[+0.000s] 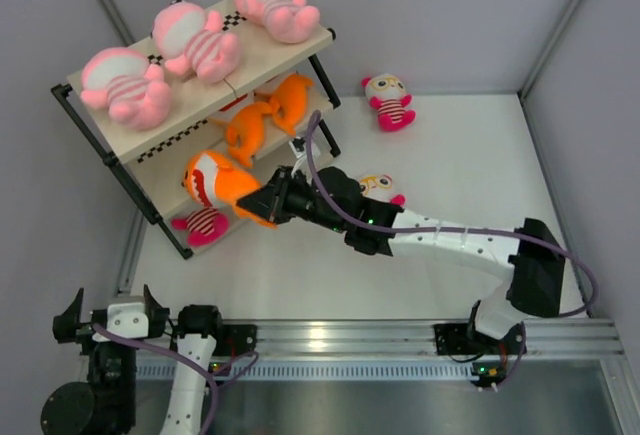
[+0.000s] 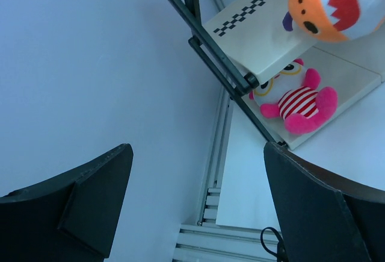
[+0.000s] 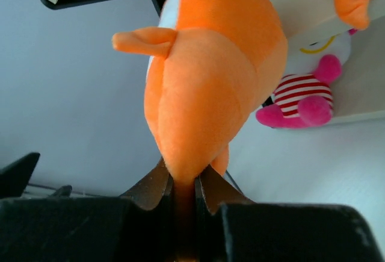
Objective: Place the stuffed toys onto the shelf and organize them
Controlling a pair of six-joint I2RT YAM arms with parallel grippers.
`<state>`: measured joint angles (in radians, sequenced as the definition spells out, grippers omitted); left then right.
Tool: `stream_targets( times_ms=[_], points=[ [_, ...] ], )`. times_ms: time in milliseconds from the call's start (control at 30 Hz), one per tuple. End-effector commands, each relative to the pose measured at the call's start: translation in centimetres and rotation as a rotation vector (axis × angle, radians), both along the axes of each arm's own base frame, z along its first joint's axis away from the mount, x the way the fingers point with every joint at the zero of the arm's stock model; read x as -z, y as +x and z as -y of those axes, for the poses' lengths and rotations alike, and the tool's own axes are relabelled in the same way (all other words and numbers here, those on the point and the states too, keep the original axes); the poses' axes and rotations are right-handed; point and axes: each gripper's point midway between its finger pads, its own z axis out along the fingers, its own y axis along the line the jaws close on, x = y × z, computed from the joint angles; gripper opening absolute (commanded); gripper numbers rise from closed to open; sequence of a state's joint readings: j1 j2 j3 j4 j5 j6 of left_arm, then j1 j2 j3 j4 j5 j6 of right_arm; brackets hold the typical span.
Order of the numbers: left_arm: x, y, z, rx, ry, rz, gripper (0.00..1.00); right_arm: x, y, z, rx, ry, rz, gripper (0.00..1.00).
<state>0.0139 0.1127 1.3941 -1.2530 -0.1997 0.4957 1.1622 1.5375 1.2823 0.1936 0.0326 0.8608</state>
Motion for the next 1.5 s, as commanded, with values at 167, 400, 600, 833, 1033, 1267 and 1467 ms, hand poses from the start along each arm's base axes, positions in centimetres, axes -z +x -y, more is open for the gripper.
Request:
stream_targets(
  times_ms=[167,400,600,833,1033,1267,1467],
  points=[
    [-0.5,-1.7,-0.9,-0.068,-0.065,0.09,0.96,-6.7,2.7,-7.5,0.193,0.373,-0.128,0.0],
    [-0.5,-1.7,-0.8,-0.05,-0.068,0.092,0.96,-6.2,5.6,-10.6,0.345,0.473,-0.196,0.0],
    [-0.4,-1.7,-0.8,-0.05,-0.066,0.093,0.96,-5.7,8.6,-14.0,0.434,0.496,-0.218,0.08],
    [-0.5,-1.9,-0.9,-0.018,-0.073,0.102,0.97,-4.6,8.9,-15.9,0.422,0.45,-0.201,0.38],
    [-0.4,-2.0,-0.8,-0.016,-0.077,0.107,0.97,-2.3,9.3,-14.5,0.467,0.391,-0.206,0.58],
    [-0.4,-2.0,-0.5,-0.003,-0.085,0.106,0.97,-4.9,6.8,-13.2,0.488,0.294,-0.049,0.99],
    [-0.5,-2.0,-0.4,-0.003,-0.083,0.106,0.97,-4.5,6.4,-10.4,0.548,0.187,-0.027,1.0]
  ],
)
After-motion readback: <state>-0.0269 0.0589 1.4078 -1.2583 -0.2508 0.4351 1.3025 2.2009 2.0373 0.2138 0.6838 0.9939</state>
